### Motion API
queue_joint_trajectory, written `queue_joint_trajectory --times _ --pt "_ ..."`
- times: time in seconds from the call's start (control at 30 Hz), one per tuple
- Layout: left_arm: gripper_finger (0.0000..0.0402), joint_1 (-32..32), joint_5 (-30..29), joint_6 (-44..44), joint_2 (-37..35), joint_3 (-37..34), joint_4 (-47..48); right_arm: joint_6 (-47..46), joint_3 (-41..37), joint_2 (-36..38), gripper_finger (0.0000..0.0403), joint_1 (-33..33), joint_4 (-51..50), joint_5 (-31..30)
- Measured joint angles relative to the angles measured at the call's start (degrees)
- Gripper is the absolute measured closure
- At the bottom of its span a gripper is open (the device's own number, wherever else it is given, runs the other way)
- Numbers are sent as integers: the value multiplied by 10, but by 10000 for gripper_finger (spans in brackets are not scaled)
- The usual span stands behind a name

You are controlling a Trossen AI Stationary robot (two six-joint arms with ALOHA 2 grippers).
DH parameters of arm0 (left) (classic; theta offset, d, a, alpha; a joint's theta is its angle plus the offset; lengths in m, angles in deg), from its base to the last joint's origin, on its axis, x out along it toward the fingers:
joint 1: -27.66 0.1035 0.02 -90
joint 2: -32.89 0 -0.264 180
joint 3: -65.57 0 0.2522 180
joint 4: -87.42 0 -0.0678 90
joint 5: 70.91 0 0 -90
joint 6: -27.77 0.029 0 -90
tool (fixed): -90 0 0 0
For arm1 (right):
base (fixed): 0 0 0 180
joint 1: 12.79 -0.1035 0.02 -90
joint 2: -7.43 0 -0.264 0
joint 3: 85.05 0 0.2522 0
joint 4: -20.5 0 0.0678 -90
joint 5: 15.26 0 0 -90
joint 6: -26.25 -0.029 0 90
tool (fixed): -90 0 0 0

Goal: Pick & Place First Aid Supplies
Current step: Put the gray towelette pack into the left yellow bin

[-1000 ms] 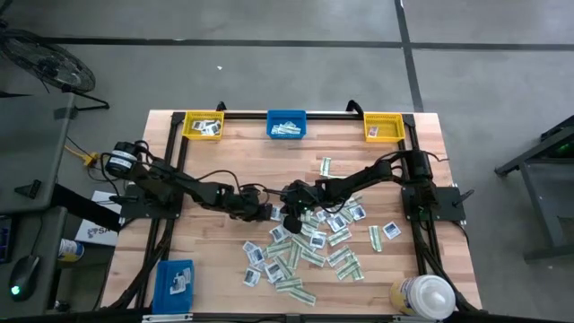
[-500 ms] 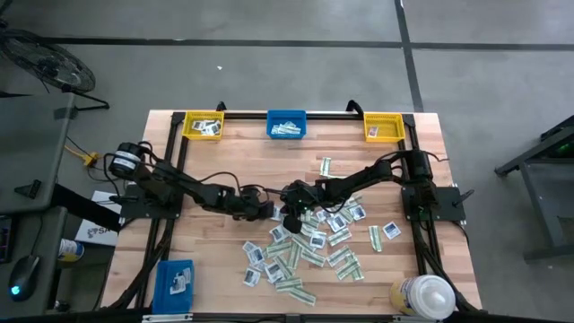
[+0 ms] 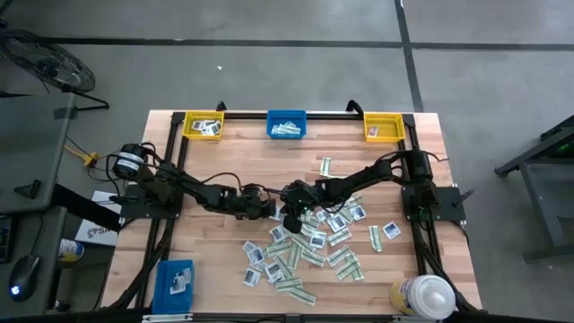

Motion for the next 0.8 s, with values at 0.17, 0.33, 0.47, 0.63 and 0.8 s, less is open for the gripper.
queue_joint_trajectory --times 0.17,0.33,0.47,0.63,0.8 --pt "358 1 18 12 0 -1 5 0 0 0 403 0 0 0" --pt "391 1 20 20 1 -1 6 0 0 0 403 0 0 0" --pt "398 1 23 30 1 -1 5 -2 0 4 403 0 -2 11" --pt "400 0 26 31 1 -1 2 3 -3 40 403 0 -25 13" --pt "400 1 27 60 -10 0 7 15 -2 106 403 8 -52 -6"
